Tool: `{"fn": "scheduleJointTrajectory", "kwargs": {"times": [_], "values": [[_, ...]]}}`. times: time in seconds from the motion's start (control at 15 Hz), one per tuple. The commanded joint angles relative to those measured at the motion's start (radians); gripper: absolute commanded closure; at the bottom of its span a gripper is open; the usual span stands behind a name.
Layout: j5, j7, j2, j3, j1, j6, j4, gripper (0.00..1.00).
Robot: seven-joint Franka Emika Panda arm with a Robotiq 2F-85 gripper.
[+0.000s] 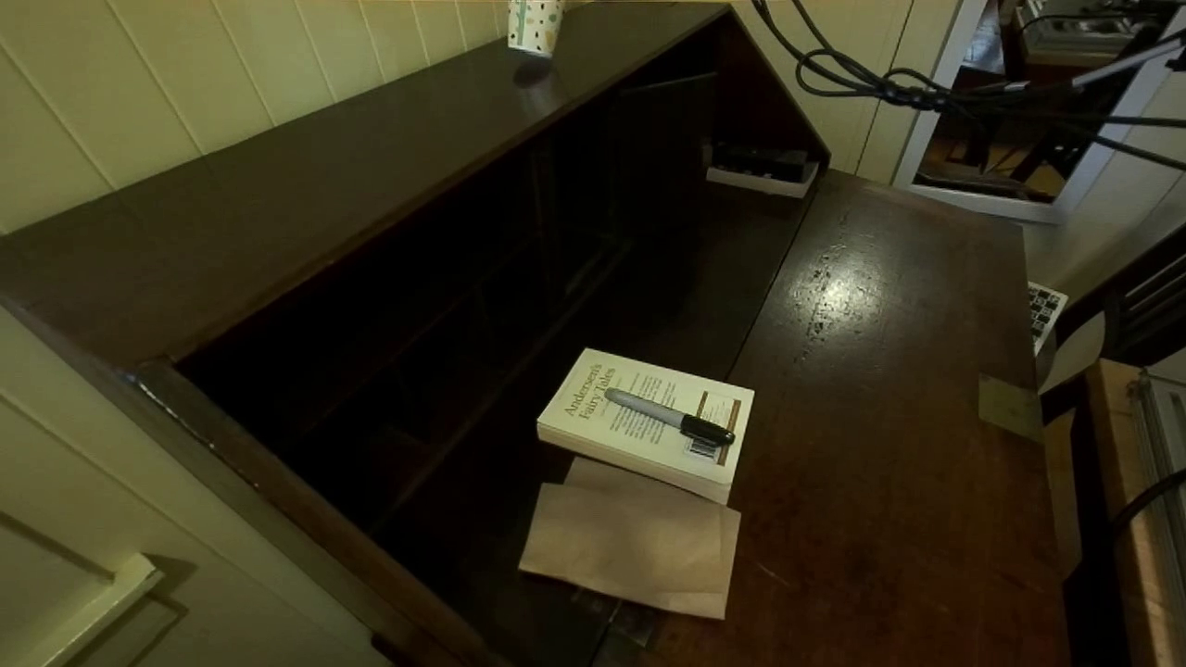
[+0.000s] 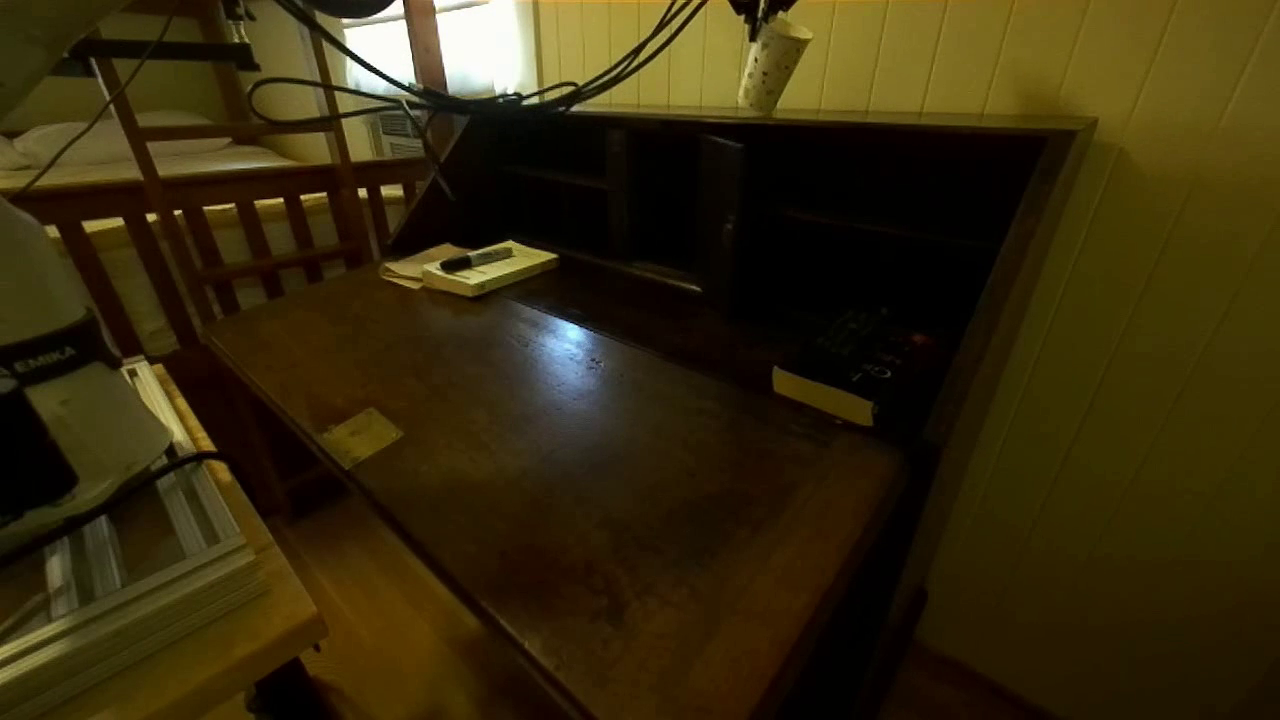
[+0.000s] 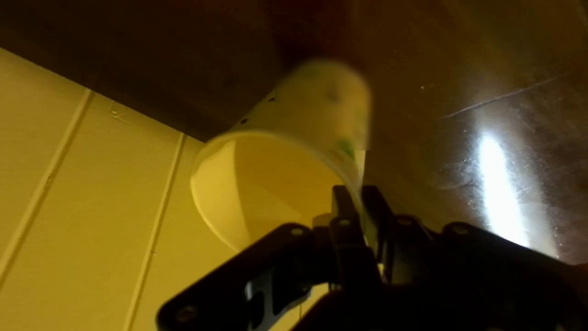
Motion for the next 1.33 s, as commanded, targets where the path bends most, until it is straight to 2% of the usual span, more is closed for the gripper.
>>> {"fn": "scheduleJointTrajectory", "kwargs": {"times": [0.0,0.2,0.4,0.6,0.67,0.73,1.27], "values": [[-0.053,-0.095,-0.015,-0.042,0.02,-0.021,0.0,0.8],[-0.064,-0.148,-0.015,-0.056,0.031,-0.011,0.0,0.87],[-0.059,-0.184,-0.017,-0.056,0.041,0.004,0.0,0.88],[-0.055,-0.212,-0.024,-0.054,0.049,0.01,0.0,0.83],[-0.056,-0.219,-0.027,-0.055,0.053,0.015,0.0,0.68],[-0.056,-0.225,-0.029,-0.055,0.055,0.02,0.0,0.58],[-0.048,-0.183,-0.05,-0.057,0.057,0.061,0.0,0.02]]}}
